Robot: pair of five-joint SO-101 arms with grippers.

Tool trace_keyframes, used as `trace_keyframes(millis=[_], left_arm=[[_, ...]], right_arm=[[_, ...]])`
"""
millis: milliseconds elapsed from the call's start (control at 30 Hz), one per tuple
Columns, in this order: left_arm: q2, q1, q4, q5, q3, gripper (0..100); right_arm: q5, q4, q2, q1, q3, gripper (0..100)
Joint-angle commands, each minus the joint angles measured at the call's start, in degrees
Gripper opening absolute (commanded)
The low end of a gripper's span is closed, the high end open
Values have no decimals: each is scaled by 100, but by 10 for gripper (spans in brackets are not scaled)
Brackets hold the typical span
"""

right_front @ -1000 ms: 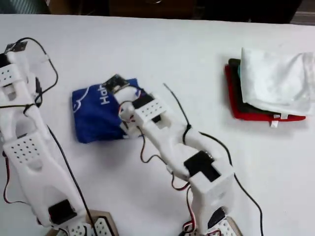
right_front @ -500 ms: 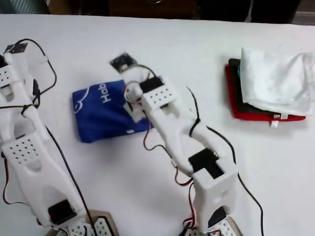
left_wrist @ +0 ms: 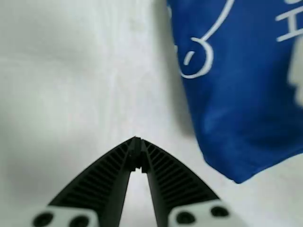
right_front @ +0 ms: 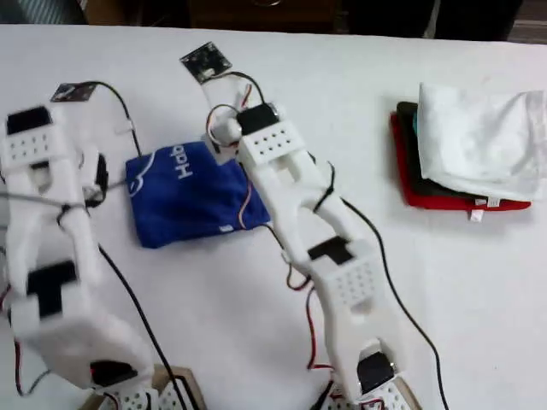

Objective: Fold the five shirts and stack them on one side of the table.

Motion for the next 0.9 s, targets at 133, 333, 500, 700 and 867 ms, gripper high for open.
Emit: trace_keyframes(millis=[133, 333, 500, 700, 867], left_arm=[[-1556, 774, -1327, 712, 2255, 27], [-1565, 862, -1152, 800, 2712, 27], [-1565, 853, -1345, 782, 3116, 27], [-1565, 835, -1916, 765, 3521, 27], [-1600, 826, -1723, 765, 3389, 27]], right_arm=[[-44, 831, 1411, 127, -2356, 21], [-44, 936, 2316, 180, -3068, 21], [-26, 901, 2712, 224, -3235, 21], [-18, 919, 2747, 462, -3358, 21], [-26, 1191, 2352, 602, -3367, 21]])
